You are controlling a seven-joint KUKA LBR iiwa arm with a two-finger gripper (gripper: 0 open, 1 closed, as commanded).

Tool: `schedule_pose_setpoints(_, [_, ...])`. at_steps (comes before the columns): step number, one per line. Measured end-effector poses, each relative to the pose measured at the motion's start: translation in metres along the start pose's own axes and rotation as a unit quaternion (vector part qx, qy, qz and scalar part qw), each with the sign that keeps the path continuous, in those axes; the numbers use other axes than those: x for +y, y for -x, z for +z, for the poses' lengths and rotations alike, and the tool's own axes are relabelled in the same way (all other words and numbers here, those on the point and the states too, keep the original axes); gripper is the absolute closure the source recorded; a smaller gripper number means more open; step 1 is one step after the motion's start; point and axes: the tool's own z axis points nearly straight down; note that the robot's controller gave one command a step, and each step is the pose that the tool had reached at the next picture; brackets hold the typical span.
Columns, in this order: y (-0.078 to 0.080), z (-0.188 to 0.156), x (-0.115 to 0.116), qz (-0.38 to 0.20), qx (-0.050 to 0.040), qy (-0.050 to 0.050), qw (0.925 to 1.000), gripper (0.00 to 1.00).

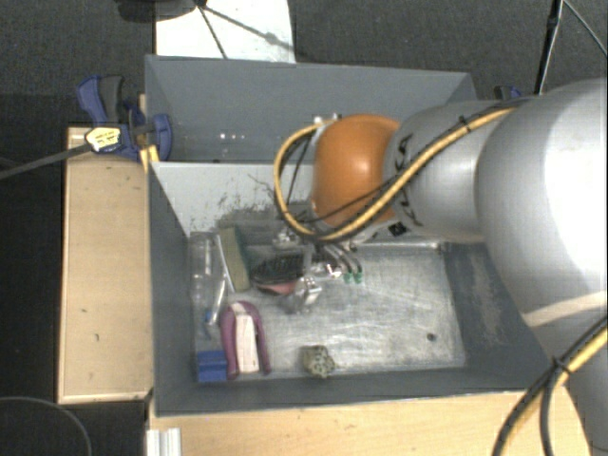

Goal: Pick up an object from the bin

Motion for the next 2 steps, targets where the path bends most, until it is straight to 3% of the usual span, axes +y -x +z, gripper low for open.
schedule_pose_setpoints(1, [0.000,-0.003,-0.002,0.002,-0.0010,-0.001,1.0000,1.00])
schedule_pose_setpoints(2, [0.003,-0.130,0.006,-0.011,-0.0001,-0.001,0.9999,1.00])
